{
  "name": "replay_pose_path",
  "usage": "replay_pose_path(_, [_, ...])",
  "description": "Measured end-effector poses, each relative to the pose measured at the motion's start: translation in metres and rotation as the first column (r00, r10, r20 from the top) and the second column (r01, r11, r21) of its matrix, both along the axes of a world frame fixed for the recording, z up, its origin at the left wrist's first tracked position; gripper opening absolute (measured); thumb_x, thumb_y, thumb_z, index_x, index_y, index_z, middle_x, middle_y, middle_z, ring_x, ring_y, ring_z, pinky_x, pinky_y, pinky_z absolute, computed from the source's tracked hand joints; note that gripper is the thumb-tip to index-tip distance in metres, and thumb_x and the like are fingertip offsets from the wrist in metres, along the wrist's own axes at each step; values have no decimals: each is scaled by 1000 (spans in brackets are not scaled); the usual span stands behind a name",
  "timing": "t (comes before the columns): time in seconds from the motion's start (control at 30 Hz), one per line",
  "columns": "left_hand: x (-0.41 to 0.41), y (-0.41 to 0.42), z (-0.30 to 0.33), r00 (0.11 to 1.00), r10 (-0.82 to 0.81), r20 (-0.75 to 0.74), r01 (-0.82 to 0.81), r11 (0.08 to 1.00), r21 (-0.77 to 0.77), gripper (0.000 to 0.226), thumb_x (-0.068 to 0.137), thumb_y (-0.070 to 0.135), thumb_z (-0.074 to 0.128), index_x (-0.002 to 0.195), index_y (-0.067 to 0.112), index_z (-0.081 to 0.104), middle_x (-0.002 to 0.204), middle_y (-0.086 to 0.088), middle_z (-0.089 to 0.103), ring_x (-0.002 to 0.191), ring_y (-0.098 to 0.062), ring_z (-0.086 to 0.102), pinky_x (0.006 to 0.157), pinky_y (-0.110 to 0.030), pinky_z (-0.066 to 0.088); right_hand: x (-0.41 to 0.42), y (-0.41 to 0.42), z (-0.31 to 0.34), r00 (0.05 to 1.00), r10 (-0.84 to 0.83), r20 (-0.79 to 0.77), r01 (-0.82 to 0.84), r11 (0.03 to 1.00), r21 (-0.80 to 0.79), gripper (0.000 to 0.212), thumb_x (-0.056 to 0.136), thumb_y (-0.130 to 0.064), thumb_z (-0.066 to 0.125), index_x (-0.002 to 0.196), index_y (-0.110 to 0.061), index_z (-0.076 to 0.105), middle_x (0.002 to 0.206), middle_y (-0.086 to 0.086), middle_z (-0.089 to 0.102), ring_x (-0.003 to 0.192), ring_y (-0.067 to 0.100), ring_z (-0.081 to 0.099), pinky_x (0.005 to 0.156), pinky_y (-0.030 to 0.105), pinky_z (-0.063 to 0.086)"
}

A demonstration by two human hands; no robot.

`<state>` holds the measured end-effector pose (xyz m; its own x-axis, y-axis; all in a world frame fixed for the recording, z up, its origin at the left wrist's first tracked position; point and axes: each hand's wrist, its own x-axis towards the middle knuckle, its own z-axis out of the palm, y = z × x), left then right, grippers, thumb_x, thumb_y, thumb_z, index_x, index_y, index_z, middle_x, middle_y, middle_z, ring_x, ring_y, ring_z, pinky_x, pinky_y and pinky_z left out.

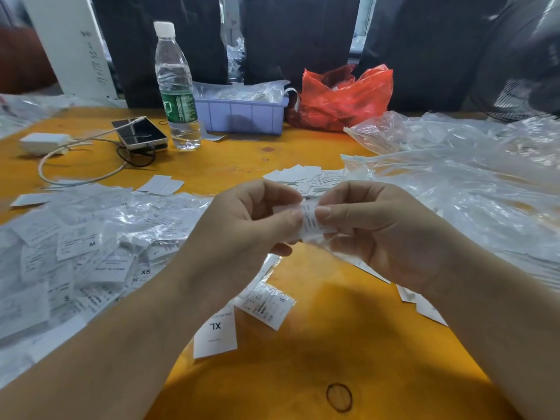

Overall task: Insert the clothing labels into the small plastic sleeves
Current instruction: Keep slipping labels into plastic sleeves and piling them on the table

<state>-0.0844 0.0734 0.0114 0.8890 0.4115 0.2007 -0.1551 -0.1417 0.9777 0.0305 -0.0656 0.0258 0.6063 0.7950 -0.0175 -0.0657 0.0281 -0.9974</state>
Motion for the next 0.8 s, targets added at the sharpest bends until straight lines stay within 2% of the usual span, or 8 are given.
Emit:
replay_pose_path(0.1, [0, 0, -1, 997, -47, -60, 48, 999, 12, 22, 82, 4, 68, 102, 13, 67, 83, -16, 70, 69, -16, 67, 59, -26, 56, 1, -1, 1, 999, -18, 36, 18, 1000, 5, 12, 58, -13, 73, 66, -10, 64, 72, 10, 67, 75, 24, 67, 57, 23, 54])
replay_pose_path(0.17, [-1, 0, -1, 987, -96, -127, 103, 993, 54, 22, 84, 6, 69, 104, 13, 69, 83, -11, 72, 70, -16, 66, 61, -25, 56, 1, -1, 0, 996, -43, 78, 43, 999, -1, 14, 58, -15, 73, 68, -11, 64, 74, 9, 68, 81, 28, 68, 58, 25, 55])
replay_pose_path(0.23, [-1, -2, -3, 981, -100, -167, 123, 983, 133, 13, 86, 8, 68, 96, 16, 72, 83, -6, 74, 70, -16, 67, 62, -24, 56, 1, -1, -1, 993, -58, 104, 58, 998, -3, 14, 59, -17, 73, 70, -12, 65, 75, 9, 69, 85, 30, 68, 64, 29, 56])
replay_pose_path(0.3, [-1, -1, -4, 984, -60, -165, 87, 983, 164, 9, 87, 9, 68, 87, 17, 72, 77, -2, 74, 67, -13, 67, 61, -23, 56, 1, -1, 0, 991, -43, 127, 45, 999, -15, 18, 61, -19, 73, 75, -10, 66, 77, 11, 70, 80, 29, 66, 66, 33, 54])
replay_pose_path(0.4, [0, 2, -3, 989, -5, -148, 20, 995, 102, 8, 88, 9, 66, 83, 12, 72, 71, 1, 71, 62, -11, 64, 58, -23, 54, 3, -4, 4, 976, 56, 210, -30, 992, -121, 26, 67, -19, 75, 87, -4, 69, 84, 16, 71, 68, 21, 61, 59, 27, 51])
replay_pose_path(0.5, [0, 4, -3, 990, 32, -138, -24, 998, 59, 7, 86, 16, 70, 82, 11, 71, 71, 0, 71, 60, -10, 63, 55, -18, 52, 7, -9, 9, 944, 144, 297, -79, 972, -220, 9, 80, -10, 70, 82, -1, 70, 75, 12, 69, 63, 16, 59, 57, 21, 50])
replay_pose_path(0.67, [-1, 3, 0, 994, 24, -102, -20, 999, 38, 35, 62, 39, 75, 77, 8, 68, 77, -10, 72, 63, -14, 62, 55, -18, 51, 10, -12, 13, 931, 160, 327, -87, 970, -227, 11, 80, -13, 69, 83, -3, 72, 77, 12, 69, 66, 18, 60, 58, 22, 51])
replay_pose_path(0.8, [-2, 3, 0, 991, 34, -126, -21, 995, 99, 19, 77, 23, 77, 77, 7, 67, 77, -16, 70, 62, -14, 59, 54, -21, 48, 14, -16, 16, 928, 134, 347, -65, 977, -202, 25, 72, -19, 71, 88, 0, 71, 79, 11, 69, 68, 19, 62, 61, 25, 52])
